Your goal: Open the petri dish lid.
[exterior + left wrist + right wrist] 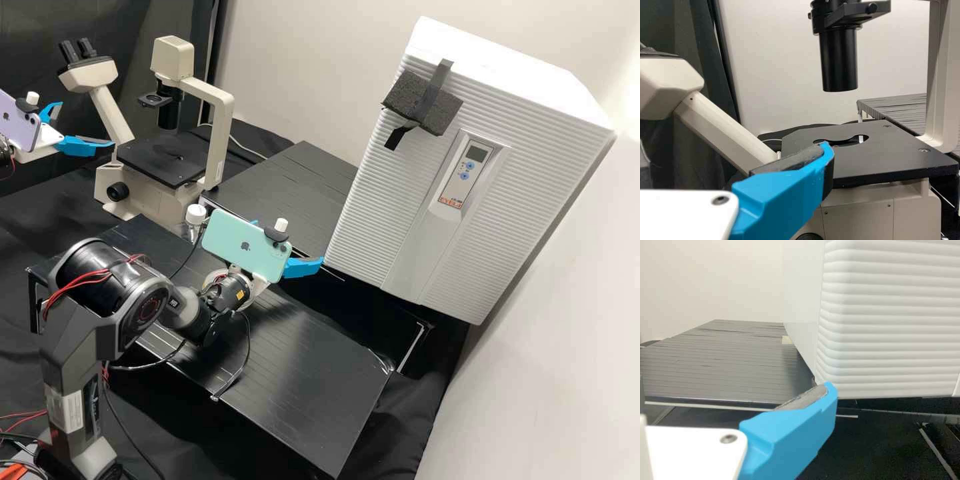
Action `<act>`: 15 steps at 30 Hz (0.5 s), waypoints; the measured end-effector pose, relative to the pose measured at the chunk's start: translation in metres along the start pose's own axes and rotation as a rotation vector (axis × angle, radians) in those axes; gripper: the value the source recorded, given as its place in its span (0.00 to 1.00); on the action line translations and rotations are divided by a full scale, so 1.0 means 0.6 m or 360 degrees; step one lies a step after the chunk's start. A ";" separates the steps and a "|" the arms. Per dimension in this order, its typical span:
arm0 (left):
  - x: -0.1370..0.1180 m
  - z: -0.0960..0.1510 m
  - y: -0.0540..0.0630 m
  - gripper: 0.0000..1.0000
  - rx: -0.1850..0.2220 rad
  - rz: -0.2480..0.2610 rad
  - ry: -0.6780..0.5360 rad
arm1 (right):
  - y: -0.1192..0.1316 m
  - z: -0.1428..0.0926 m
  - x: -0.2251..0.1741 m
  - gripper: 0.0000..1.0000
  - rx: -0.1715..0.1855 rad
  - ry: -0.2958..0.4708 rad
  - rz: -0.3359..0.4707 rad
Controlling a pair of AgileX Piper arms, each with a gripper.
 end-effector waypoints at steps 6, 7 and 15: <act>0.000 0.000 0.000 1.00 0.0000 0.0000 0.0000 | 0.000 0.000 0.000 1.00 0.0000 0.0000 0.0000; 0.000 0.000 0.000 1.00 0.0000 0.0000 0.0000 | 0.000 0.000 0.000 1.00 0.0000 0.0000 0.0000; 0.000 0.000 0.000 1.00 0.0000 0.0000 0.0000 | 0.008 0.000 -0.070 1.00 0.0057 0.0095 0.0025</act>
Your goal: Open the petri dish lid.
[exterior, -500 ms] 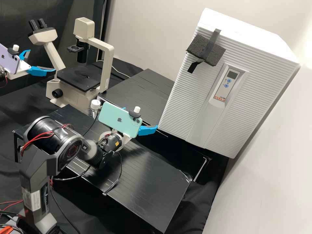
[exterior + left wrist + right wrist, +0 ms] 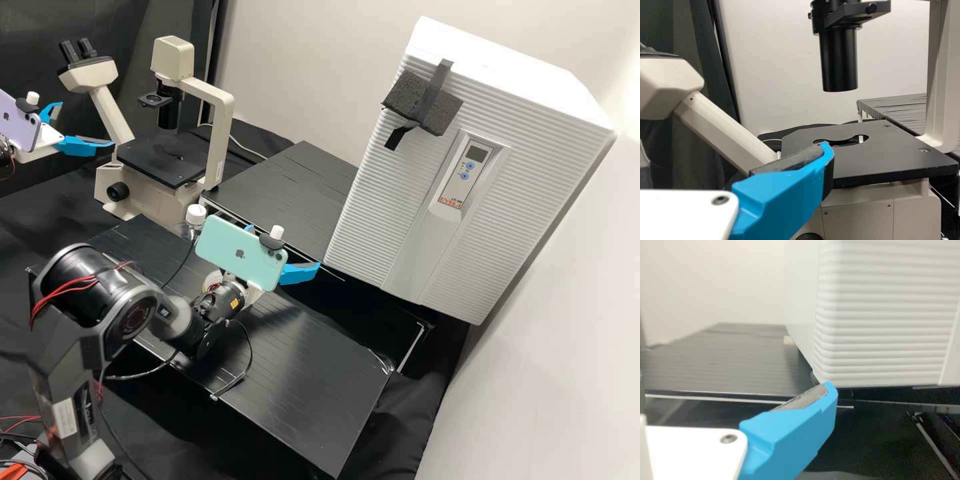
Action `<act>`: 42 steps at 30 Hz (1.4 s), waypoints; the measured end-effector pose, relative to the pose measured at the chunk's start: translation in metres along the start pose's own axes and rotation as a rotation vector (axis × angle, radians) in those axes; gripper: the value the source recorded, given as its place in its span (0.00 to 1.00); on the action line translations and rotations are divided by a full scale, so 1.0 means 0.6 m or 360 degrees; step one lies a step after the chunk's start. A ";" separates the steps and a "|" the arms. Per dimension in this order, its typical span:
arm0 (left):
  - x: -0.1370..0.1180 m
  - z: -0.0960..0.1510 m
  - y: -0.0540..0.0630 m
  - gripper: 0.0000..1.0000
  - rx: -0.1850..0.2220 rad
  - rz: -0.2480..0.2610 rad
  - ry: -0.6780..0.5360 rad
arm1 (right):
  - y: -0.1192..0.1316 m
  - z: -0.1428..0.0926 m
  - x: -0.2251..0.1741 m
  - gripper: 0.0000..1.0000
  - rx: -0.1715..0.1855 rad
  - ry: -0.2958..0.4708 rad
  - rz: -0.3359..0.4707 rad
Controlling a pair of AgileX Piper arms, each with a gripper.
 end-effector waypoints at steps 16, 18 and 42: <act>0.000 0.000 0.000 1.00 0.0000 0.0000 0.0000 | -0.039 -0.009 -0.124 1.00 -0.0022 0.0221 -0.0124; 0.000 0.000 0.000 1.00 0.0000 0.0000 0.0000 | -0.043 -0.006 -0.129 1.00 -0.0030 0.0205 -0.0139; 0.000 0.000 0.000 1.00 0.0000 0.0000 0.0000 | -0.045 -0.005 -0.152 1.00 -0.0110 0.0192 -0.0111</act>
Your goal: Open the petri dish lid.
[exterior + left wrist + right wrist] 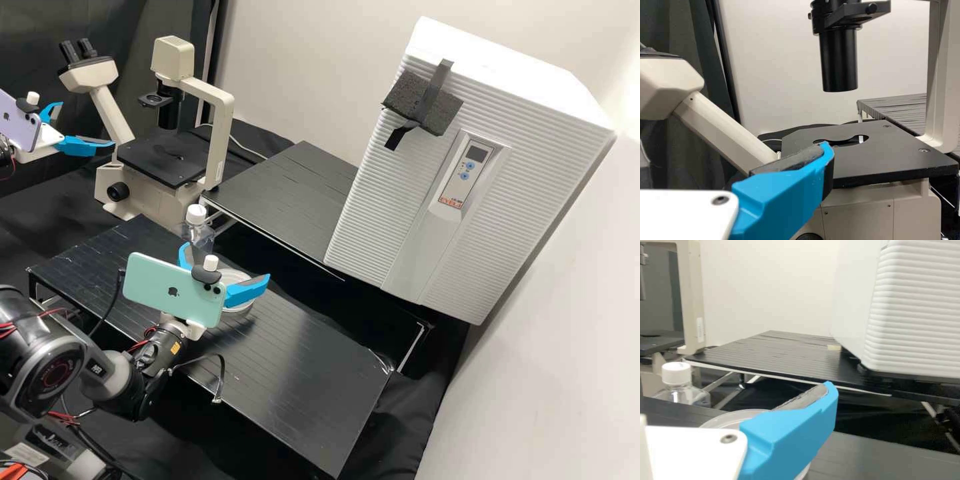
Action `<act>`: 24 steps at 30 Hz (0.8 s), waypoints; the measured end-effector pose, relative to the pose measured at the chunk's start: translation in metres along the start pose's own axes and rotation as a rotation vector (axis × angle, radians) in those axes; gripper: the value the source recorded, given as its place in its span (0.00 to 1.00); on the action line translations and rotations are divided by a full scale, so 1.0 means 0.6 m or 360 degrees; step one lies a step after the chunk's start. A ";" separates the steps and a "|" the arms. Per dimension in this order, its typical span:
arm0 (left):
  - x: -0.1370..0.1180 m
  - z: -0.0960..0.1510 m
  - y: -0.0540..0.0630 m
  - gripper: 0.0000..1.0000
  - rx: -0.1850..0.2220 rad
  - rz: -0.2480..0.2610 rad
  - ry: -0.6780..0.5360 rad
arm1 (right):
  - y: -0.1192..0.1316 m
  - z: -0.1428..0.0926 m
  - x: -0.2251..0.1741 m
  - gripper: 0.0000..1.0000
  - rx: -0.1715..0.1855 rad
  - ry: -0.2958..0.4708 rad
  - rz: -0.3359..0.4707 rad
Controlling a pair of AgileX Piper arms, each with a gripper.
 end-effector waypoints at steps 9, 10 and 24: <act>0.000 0.000 0.000 1.00 0.0000 0.0000 0.0000 | -0.002 0.008 0.002 1.00 -0.0015 -0.0060 0.0010; 0.000 0.000 0.000 1.00 0.0000 0.0000 0.0000 | -0.002 0.008 0.002 1.00 -0.0015 -0.0060 0.0010; 0.000 0.000 0.000 1.00 0.0000 0.0000 0.0000 | -0.008 0.014 0.005 1.00 -0.0013 -0.0082 -0.0032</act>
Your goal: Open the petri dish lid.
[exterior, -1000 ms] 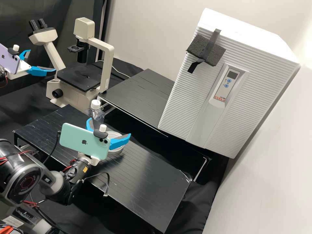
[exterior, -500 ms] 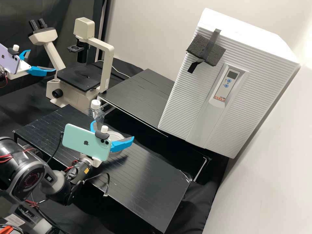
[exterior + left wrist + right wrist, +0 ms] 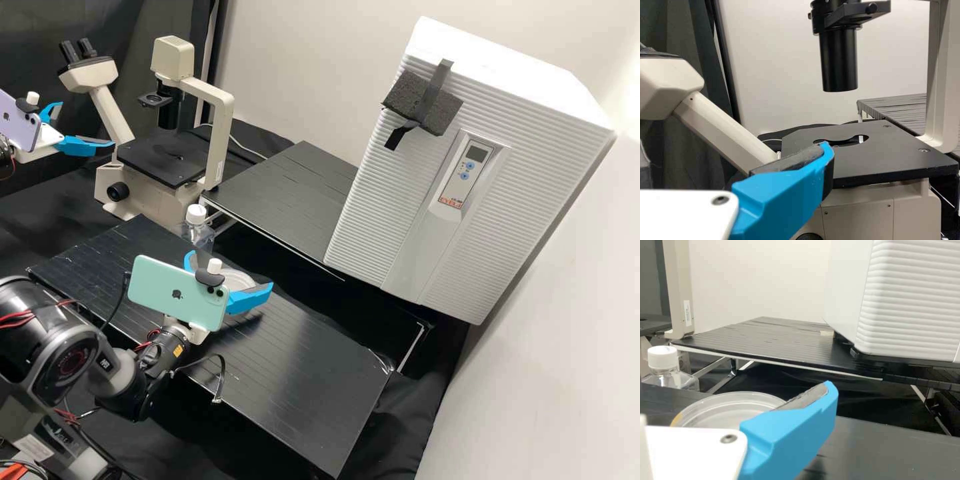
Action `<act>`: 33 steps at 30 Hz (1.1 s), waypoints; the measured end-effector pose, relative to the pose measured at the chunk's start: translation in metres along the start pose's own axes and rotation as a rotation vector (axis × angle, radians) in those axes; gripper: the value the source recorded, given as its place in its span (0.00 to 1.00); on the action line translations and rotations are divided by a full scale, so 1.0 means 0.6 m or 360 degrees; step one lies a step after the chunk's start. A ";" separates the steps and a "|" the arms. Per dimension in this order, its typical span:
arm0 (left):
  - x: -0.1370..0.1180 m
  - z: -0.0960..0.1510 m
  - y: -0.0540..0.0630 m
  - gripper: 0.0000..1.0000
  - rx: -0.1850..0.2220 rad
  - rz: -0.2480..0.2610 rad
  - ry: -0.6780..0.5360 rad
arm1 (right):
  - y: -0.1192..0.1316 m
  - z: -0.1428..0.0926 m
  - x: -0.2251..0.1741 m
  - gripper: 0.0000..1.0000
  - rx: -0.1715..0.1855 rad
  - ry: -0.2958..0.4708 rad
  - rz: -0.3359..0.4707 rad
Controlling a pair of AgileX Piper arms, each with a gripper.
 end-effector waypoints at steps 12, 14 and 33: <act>0.000 0.000 0.000 1.00 0.0000 0.0000 0.0000 | -0.002 0.002 0.001 1.00 0.0003 -0.0008 -0.0009; 0.000 0.000 0.000 1.00 0.0000 0.0000 0.0000 | -0.003 0.002 0.001 1.00 0.0004 -0.0008 -0.0014; 0.000 0.000 0.000 1.00 0.0000 0.0000 0.0000 | -0.007 0.003 0.003 1.00 0.0010 -0.0009 -0.0036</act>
